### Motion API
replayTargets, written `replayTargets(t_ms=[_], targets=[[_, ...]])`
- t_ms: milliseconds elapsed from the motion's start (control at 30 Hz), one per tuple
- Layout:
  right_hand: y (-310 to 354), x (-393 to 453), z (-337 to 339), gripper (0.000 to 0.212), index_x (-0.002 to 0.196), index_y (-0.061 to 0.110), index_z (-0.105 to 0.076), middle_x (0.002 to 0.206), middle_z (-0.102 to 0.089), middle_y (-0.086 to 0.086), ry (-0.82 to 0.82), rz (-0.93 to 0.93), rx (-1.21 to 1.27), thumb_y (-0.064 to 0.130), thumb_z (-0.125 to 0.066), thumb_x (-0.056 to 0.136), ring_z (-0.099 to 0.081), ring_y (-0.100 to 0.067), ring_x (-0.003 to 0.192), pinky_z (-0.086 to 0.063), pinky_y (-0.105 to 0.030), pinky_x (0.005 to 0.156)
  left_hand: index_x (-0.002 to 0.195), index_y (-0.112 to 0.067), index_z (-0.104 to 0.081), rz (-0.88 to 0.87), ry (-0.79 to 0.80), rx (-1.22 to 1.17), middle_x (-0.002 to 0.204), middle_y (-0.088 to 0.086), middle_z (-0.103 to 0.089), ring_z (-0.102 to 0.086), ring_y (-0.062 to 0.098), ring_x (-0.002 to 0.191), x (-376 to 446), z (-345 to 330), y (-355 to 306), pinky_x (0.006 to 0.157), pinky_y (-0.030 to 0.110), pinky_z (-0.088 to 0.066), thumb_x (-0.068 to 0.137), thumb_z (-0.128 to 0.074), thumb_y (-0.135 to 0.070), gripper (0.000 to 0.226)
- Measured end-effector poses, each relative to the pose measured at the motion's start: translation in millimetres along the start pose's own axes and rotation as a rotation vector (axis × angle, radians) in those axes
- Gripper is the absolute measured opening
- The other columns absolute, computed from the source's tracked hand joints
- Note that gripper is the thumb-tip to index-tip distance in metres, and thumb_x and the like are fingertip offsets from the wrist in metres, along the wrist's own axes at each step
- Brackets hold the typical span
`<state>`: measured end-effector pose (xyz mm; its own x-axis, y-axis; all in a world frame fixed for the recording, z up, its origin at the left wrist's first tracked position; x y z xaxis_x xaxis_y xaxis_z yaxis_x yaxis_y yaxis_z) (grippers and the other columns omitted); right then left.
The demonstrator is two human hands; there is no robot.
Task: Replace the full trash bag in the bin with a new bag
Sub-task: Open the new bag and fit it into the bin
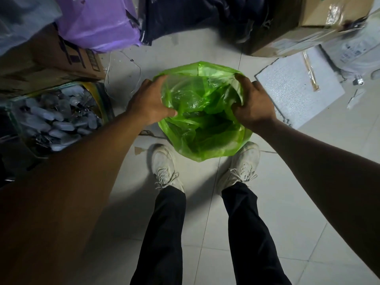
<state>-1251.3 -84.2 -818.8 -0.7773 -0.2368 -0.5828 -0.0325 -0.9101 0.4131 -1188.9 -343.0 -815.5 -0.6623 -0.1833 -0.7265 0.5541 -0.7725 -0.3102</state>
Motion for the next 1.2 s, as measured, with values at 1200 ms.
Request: replayTargets(t_ms=[1200], targets=[[-66,-48,-52,0.103,0.152,0.035,-0.008,0.122,-0.059,-0.016,0.083,-0.123,0.131,0.023,-0.076,0.074,-0.058,-0.038,0.109,-0.047,-0.042,0.093,0.146,-0.033,-0.025,0.129,-0.04,-0.004,0.124,0.02,-0.061,-0.058,0.045,0.113,-32,-57,62,0.092,0.044,-0.051,0.075,-0.078,-0.017,0.09]])
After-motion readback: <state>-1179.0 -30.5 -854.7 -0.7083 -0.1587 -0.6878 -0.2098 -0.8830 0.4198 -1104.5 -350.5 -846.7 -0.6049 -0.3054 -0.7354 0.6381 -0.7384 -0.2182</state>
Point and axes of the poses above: each hand's wrist, its own x-axis towards the middle knuckle, its own z-axis out of the back of the hand, y = z × x, the point moved 4 cm from there along x, towards the middle knuckle
